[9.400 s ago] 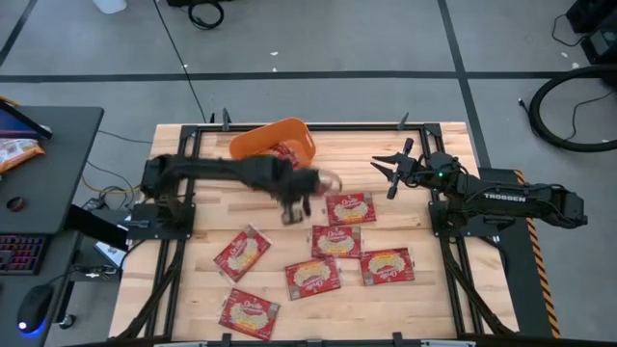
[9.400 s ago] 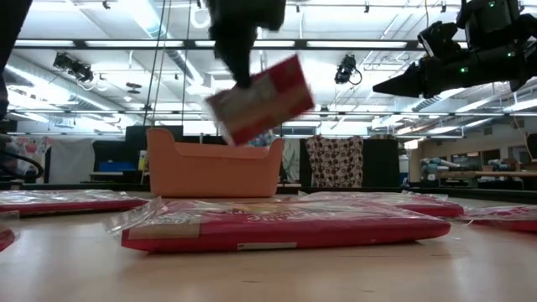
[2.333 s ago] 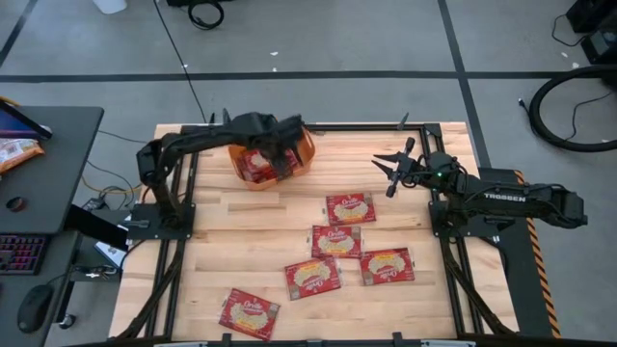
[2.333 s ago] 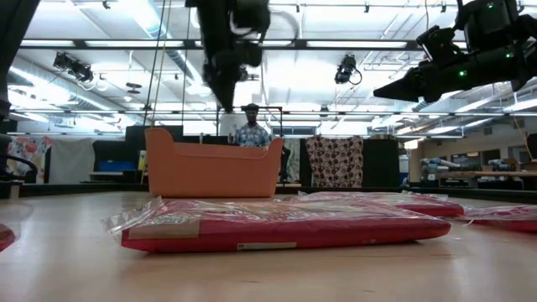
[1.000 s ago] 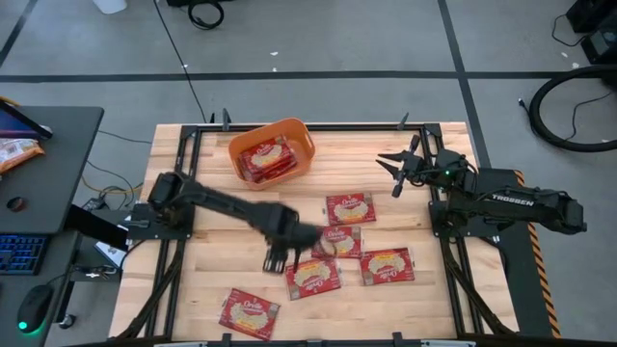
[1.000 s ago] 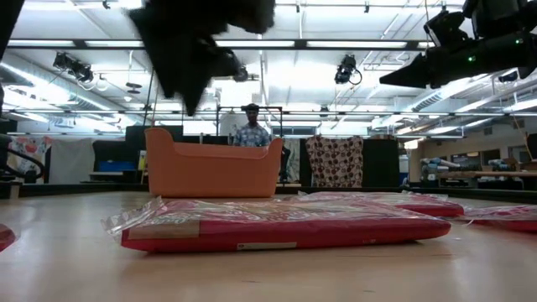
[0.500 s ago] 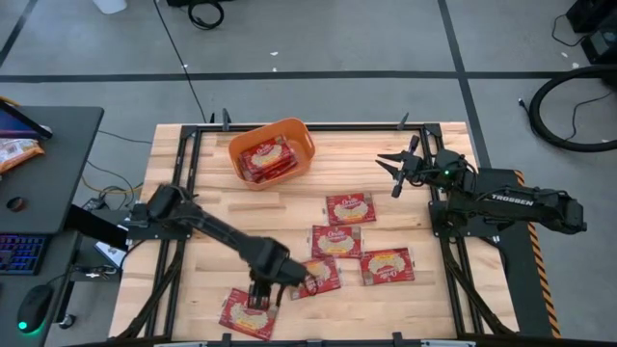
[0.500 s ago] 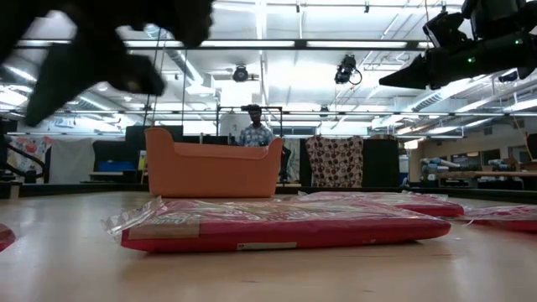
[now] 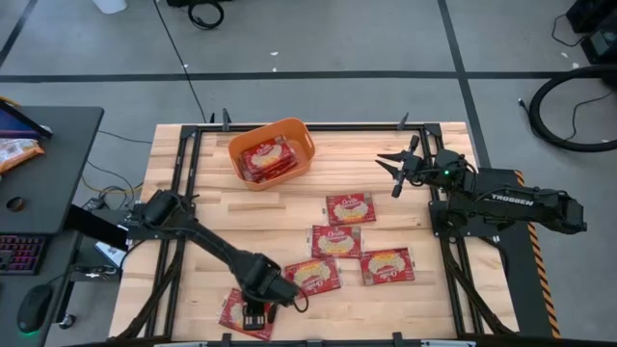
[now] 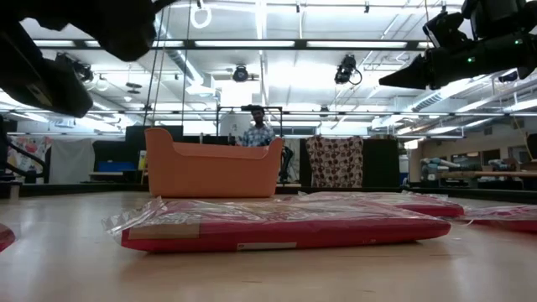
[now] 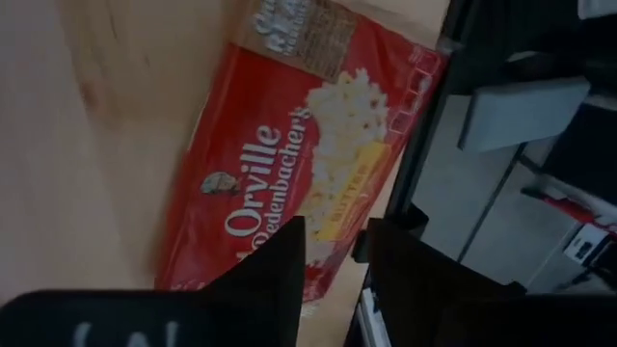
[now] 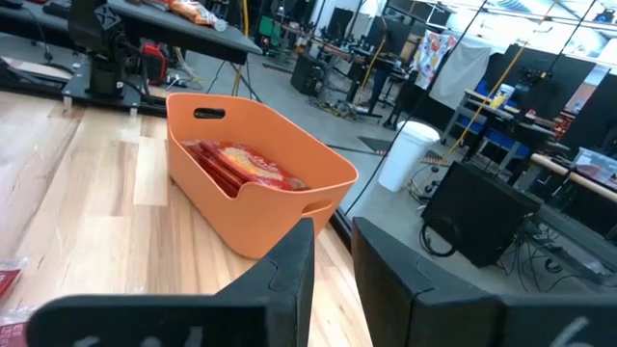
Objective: Sort popcorn bags into baskets
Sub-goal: Put the red popcorn pack into the orange bin
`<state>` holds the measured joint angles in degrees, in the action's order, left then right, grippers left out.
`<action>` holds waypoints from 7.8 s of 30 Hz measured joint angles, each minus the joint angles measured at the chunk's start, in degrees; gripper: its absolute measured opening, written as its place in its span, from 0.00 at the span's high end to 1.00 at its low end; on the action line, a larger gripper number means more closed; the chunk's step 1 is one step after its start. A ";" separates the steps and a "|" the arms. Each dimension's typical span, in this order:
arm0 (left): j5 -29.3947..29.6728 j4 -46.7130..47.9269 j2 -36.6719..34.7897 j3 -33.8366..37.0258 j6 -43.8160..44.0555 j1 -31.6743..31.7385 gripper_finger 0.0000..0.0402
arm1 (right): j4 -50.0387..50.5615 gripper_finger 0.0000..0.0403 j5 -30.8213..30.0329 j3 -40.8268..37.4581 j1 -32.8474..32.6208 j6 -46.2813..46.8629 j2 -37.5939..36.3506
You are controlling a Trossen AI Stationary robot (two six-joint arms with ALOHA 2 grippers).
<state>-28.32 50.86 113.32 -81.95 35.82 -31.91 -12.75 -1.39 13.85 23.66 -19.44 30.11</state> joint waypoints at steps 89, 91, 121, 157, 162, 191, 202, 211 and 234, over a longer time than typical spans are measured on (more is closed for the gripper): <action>51.81 9.67 -3.76 18.36 -48.53 0.49 0.55 | -2.73 0.80 2.55 -0.02 0.15 0.00 2.84; 53.31 8.51 -3.79 19.53 -48.93 0.37 0.56 | -2.65 0.80 2.56 -0.02 0.15 0.02 2.86; 51.83 5.96 -12.13 12.88 -25.74 8.04 0.99 | -2.09 0.80 2.51 -0.02 0.15 -0.30 2.90; 45.67 -4.59 -19.36 3.86 -12.54 26.49 1.00 | -12.35 0.79 14.56 -0.02 0.00 2.03 15.23; 40.33 -3.85 -17.83 3.87 -10.76 26.35 0.91 | -16.09 0.77 12.92 -0.02 0.49 1.90 19.45; 49.35 5.22 6.29 -7.10 -8.22 7.24 0.31 | -15.85 0.77 10.91 0.00 1.49 2.36 19.78; 54.45 11.13 9.49 -9.40 -10.75 4.97 0.38 | -15.63 0.77 9.81 -0.02 1.50 2.36 19.78; 54.91 9.99 10.44 -6.91 -10.94 4.87 0.49 | -15.52 0.77 9.81 0.00 1.50 2.34 19.78; 51.12 13.22 8.14 -6.54 -7.59 6.83 0.96 | -15.50 0.77 9.81 0.00 1.51 2.14 19.78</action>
<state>22.80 64.08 121.46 -88.49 28.24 -25.08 -28.25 8.43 13.84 25.17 -17.30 49.89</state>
